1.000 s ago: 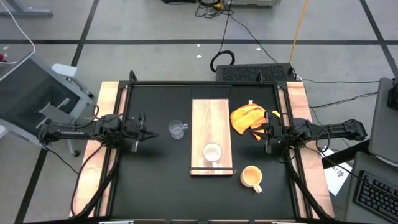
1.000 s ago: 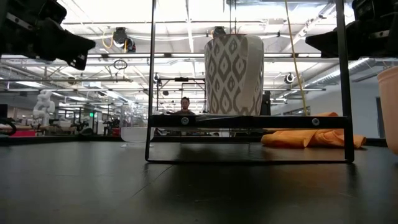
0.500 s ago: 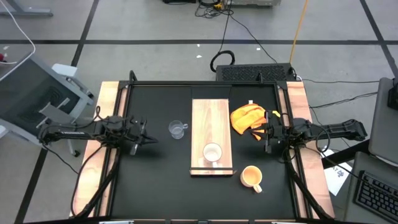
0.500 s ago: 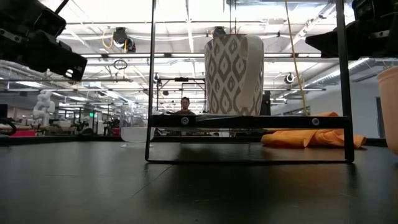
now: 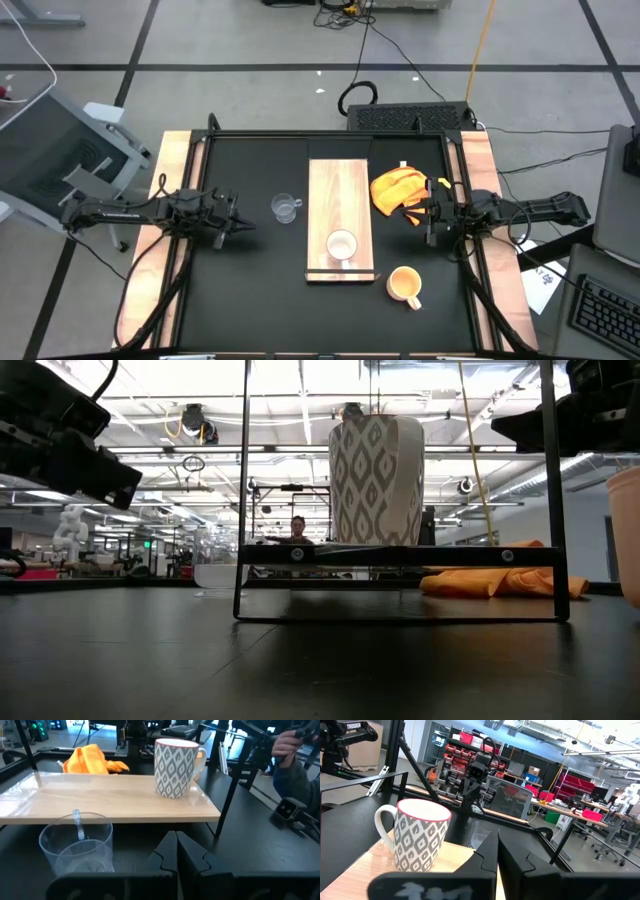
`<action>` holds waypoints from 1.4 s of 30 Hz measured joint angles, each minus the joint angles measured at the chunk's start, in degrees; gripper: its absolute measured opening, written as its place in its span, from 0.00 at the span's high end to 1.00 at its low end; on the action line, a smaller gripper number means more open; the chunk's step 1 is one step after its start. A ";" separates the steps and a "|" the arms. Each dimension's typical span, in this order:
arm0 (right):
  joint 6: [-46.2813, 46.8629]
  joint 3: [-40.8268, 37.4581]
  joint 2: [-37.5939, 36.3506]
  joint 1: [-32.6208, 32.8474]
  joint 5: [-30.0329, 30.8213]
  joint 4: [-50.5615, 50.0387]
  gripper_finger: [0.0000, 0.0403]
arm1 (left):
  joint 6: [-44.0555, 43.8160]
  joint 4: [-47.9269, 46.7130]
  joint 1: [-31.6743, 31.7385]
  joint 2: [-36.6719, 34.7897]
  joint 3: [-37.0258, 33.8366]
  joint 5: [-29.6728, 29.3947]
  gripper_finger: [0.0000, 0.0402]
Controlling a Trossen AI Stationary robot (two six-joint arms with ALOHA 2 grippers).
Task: Stack small to large cups/mugs on shelf
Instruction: Put the orange cup on the shelf
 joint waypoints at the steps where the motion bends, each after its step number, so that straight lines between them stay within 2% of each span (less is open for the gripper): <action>1: 0.00 0.00 0.00 0.00 0.00 0.00 1.00 | 0.06 0.11 0.00 -0.02 0.00 0.00 1.00; 28: 0.02 0.00 0.00 0.00 0.00 -1.73 1.00 | -3.37 -0.98 0.04 0.00 -0.02 -2.60 1.00; 42: 0.14 0.00 0.00 0.00 0.00 -1.27 1.00 | -2.95 -1.01 0.04 0.00 -0.02 -2.64 0.95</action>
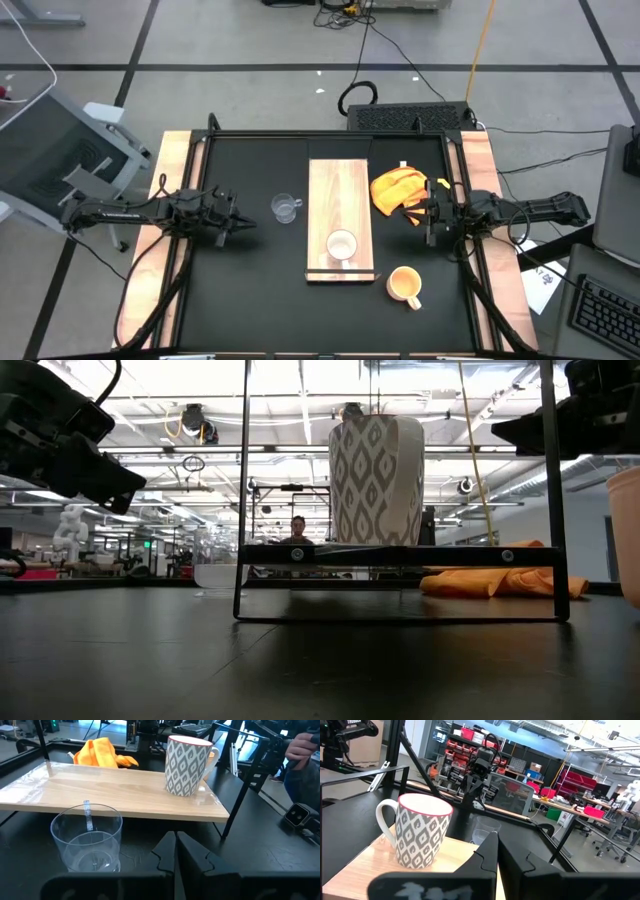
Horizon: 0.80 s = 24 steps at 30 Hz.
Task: Stack small to large cups/mugs on shelf
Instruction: Put the orange cup on the shelf
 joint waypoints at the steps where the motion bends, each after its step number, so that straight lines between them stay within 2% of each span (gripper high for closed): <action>1: 0.06 0.00 -0.02 0.00 -0.02 0.07 1.00 | 0.07 0.02 0.00 0.00 0.00 0.00 0.95; 4: 0.28 0.00 0.00 -0.02 -0.68 1.32 1.00 | 0.37 0.16 -0.01 0.00 0.00 0.00 0.95; 10: 2.71 0.04 0.01 0.07 -6.77 7.52 1.00 | 0.41 0.22 0.00 0.00 0.00 0.00 0.95; 13: 3.06 1.10 0.70 0.07 -7.75 6.83 1.00 | 0.40 0.24 0.00 0.00 0.00 0.00 0.95; 19: 6.79 4.68 5.06 0.07 -7.92 6.04 1.00 | 0.40 0.35 -0.02 0.00 0.00 0.00 0.95; 24: 8.45 8.64 10.26 0.07 -12.23 5.12 1.00 | 0.40 0.35 0.00 0.00 0.00 0.00 0.95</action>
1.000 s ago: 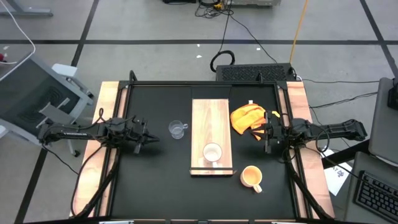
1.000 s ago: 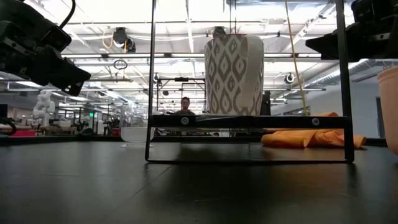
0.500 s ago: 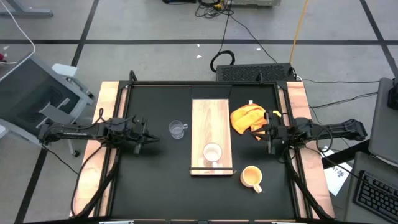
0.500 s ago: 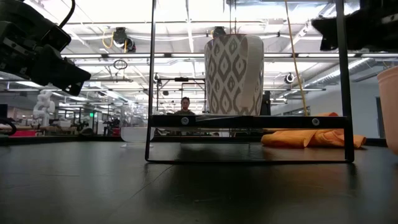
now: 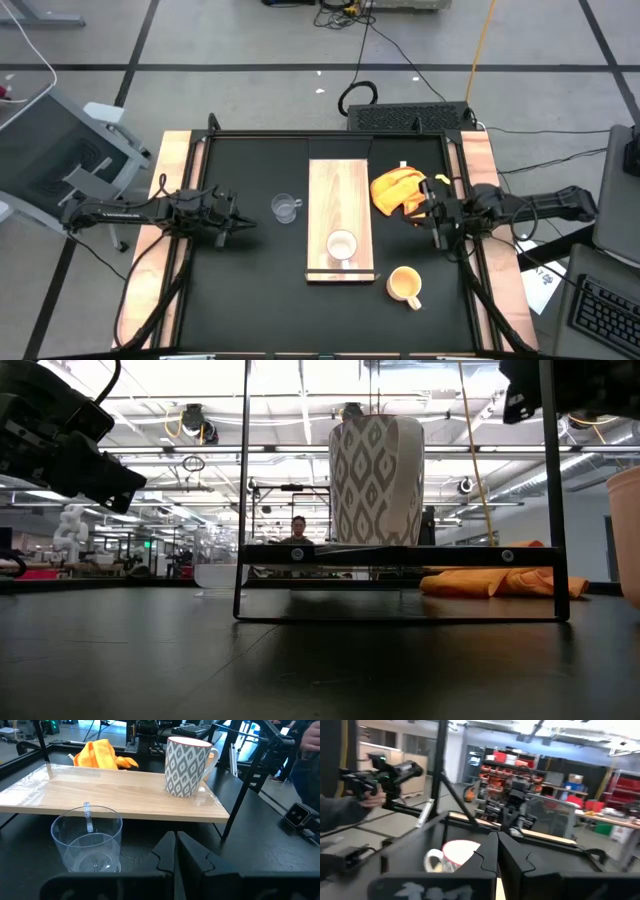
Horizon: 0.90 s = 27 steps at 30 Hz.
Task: Stack small to large cups/mugs on shelf
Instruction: Put the orange cup on the shelf
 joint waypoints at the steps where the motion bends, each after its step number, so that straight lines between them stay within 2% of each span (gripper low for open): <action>1: 0.32 0.83 0.99 0.00 -0.04 0.04 1.00 | 0.00 0.01 0.00 0.00 0.00 0.00 0.95; 8: 3.13 5.81 5.95 0.00 -0.42 -3.51 1.00 | 0.00 0.00 -0.01 -0.01 0.02 0.00 0.95; 14: -1.30 7.97 8.32 0.88 -7.30 -5.14 1.00 | 0.82 0.00 0.00 0.00 0.02 0.00 0.95; 17: -0.31 9.59 9.02 2.50 -7.44 -7.88 1.00 | 0.93 0.00 0.00 0.00 0.02 0.00 0.95; 20: 1.82 12.55 10.51 4.25 -6.13 -13.21 1.00 | 0.94 0.00 0.00 0.00 0.02 0.00 0.95; 27: 4.81 21.53 16.34 9.73 2.00 -25.48 1.00 | 0.98 0.00 -0.01 0.00 0.02 0.00 0.95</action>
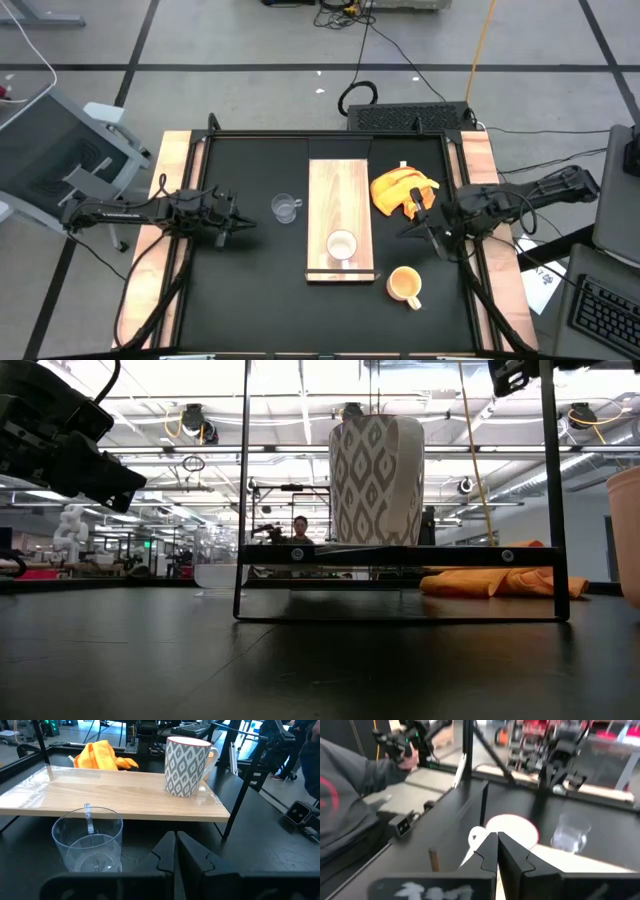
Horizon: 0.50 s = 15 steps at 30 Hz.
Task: Stack small to large cups/mugs on shelf
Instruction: Put the orange cup on the shelf
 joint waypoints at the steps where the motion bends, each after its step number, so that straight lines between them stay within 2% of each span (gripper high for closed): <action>1: 0.77 1.34 0.79 0.60 0.06 -2.02 1.00 | 0.02 0.00 0.01 0.00 0.00 0.00 0.95; 7: 8.56 6.84 4.24 2.30 0.15 -12.24 1.00 | 0.06 0.00 0.01 0.00 0.00 0.00 0.95; 15: 18.15 7.41 5.21 4.27 0.23 -16.64 1.00 | 0.04 0.00 0.01 0.00 0.00 0.00 0.95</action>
